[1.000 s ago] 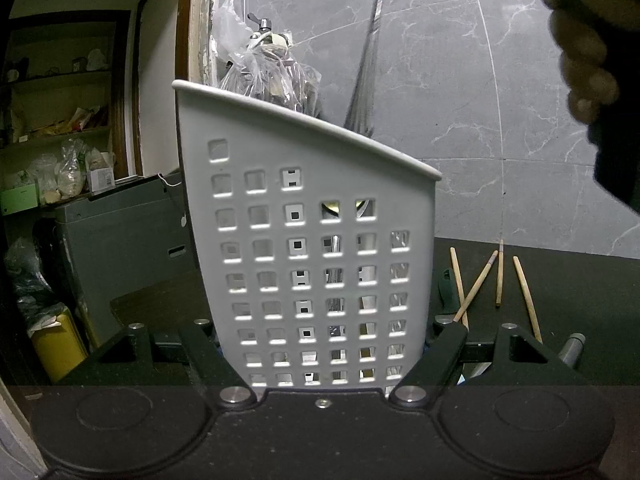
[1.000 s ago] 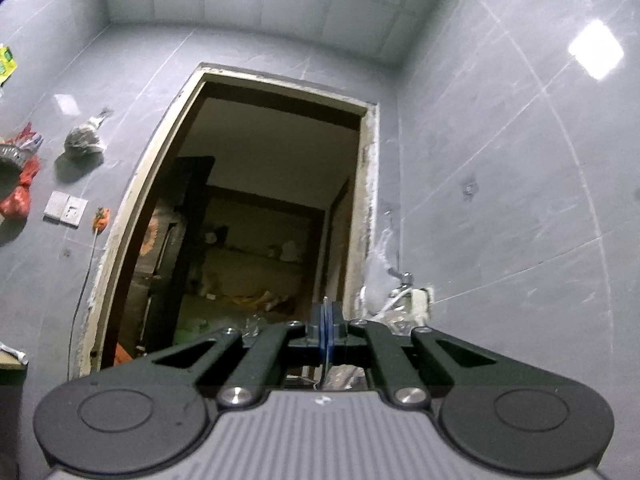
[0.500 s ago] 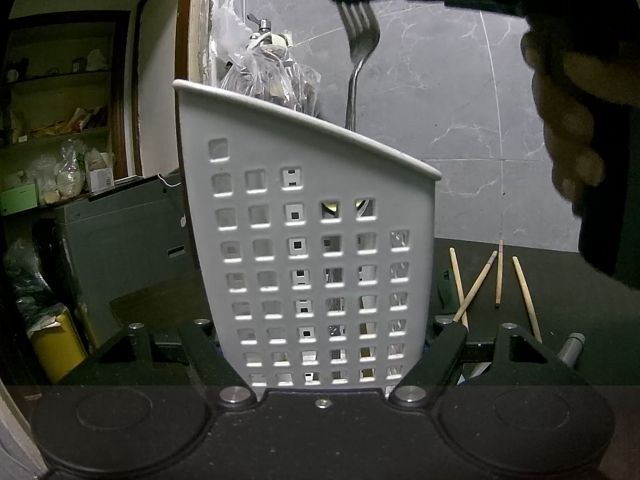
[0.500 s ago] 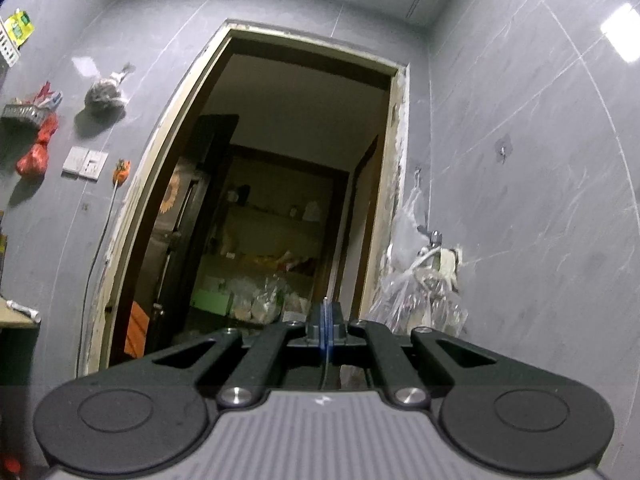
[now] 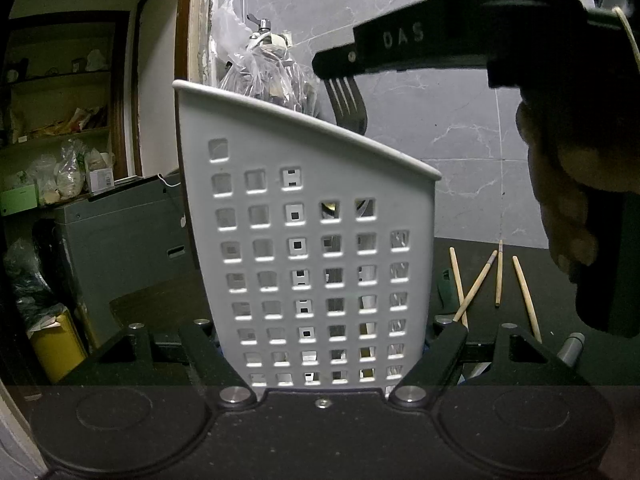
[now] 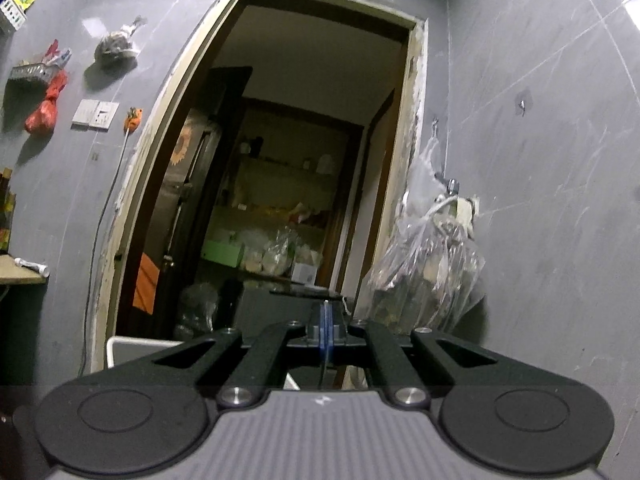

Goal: Organize utensils
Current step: 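Lift the silver fork with the right gripper and drop it into the caddy, then move the right gripper back down toward the utensil pile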

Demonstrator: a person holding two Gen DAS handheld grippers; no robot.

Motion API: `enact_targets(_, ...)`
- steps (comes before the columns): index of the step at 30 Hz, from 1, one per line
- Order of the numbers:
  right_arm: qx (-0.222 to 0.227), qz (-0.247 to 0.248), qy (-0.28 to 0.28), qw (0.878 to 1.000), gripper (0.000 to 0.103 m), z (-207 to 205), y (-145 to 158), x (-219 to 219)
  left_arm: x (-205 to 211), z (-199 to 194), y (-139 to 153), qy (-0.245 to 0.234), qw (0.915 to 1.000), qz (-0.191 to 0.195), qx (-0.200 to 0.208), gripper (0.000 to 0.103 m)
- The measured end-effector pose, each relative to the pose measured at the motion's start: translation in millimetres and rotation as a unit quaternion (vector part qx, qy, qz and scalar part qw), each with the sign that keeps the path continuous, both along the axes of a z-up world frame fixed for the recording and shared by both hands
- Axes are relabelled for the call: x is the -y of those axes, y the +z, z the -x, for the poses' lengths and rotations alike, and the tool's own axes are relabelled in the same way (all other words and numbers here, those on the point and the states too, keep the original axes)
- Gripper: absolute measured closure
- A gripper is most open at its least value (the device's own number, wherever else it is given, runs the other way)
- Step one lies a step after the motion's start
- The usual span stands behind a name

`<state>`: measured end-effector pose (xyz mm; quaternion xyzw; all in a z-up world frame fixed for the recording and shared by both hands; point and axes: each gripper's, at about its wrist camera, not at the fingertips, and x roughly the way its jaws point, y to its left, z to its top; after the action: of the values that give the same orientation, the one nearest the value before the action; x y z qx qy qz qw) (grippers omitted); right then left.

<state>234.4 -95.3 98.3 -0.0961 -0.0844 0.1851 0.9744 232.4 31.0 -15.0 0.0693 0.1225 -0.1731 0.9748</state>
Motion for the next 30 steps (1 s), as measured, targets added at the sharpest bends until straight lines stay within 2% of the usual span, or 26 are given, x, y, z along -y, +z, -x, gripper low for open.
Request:
enact_targets(13, -0.031, 0.023, 0.009, 0.999, 0.100, -4, -10, -3, 0, 0, 0, 0.000, 1.0000, 0.000, 0.000, 0.027)
enact_targets(23, -0.025, 0.026, 0.013, 0.999, 0.097, 0, -8, -1, 0, 0, -1, 0.000, 1.0000, 0.000, 0.000, 0.026)
enact_targets(26, -0.021, 0.021, 0.015, 0.999, 0.078, 3, -5, 3, 0, 0, -1, 0.000, 1.0000, 0.000, 0.000, 0.026)
enact_targets(28, -0.015, 0.018, 0.014, 1.000, 0.055, 7, -3, 8, 0, 0, -1, 0.000, 1.0000, 0.000, 0.000, 0.026)
enact_targets(30, -0.008, 0.019, 0.011, 1.000, 0.047, 12, 0, 14, 0, 0, -1, 0.000, 1.0000, 0.000, 0.000, 0.026)
